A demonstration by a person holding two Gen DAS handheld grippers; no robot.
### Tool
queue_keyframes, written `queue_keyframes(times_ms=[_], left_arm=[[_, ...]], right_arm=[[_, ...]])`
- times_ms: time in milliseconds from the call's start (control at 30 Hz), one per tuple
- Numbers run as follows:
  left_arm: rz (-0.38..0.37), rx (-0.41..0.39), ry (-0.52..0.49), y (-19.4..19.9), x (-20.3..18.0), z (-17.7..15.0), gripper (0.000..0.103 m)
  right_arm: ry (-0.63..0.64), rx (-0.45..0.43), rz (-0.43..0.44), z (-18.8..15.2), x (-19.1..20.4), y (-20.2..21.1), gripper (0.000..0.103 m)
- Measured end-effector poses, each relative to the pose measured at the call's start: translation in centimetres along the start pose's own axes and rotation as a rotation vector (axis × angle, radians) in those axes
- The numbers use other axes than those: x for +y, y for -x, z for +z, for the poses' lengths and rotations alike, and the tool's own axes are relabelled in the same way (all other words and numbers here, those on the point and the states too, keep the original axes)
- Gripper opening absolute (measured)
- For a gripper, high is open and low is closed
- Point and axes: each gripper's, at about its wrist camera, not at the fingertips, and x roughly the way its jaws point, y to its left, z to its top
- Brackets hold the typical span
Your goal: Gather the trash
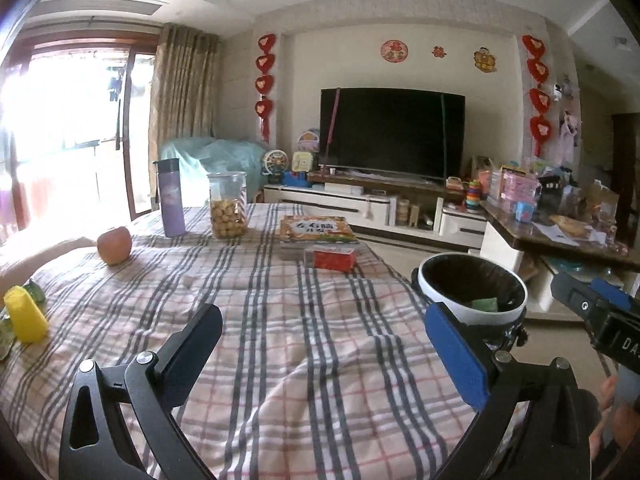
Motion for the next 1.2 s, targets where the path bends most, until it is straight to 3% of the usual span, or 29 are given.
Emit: queue_keyframes(times_ms=[400, 1200], left_arm=[[0.032, -0.007, -0.011, 0.3, -0.4, -1.1, 0.103], [0.041, -0.043, -0.019, 0.5, 0.6, -1.8, 0.102]], right_arm=[[0.041, -0.024, -0.051, -1.8, 0.6, 0.7, 0.103], [0.059, -0.047, -0.046, -1.7, 1.2, 1.6, 0.103]])
